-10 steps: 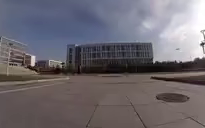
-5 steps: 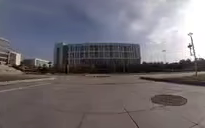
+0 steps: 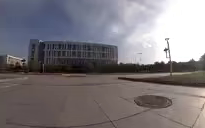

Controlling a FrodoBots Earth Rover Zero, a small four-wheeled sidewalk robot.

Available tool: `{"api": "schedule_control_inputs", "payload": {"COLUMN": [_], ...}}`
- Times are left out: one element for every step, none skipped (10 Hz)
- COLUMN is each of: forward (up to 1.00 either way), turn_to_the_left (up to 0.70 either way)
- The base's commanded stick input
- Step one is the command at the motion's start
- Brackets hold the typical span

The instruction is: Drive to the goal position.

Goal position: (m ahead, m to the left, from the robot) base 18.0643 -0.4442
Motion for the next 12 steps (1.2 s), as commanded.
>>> {"api": "schedule_control_inputs", "payload": {"forward": [0.70, 0.70, 0.70, 0.70, 0.70, 0.70, 0.70, 0.70, 0.70, 0.70, 0.70, 0.70], "turn_to_the_left": [0.00, 0.00, 0.00, 0.04, 0.31, 0.35, 0.35, 0.35, 0.35, 0.35, 0.28, 0.16]}}
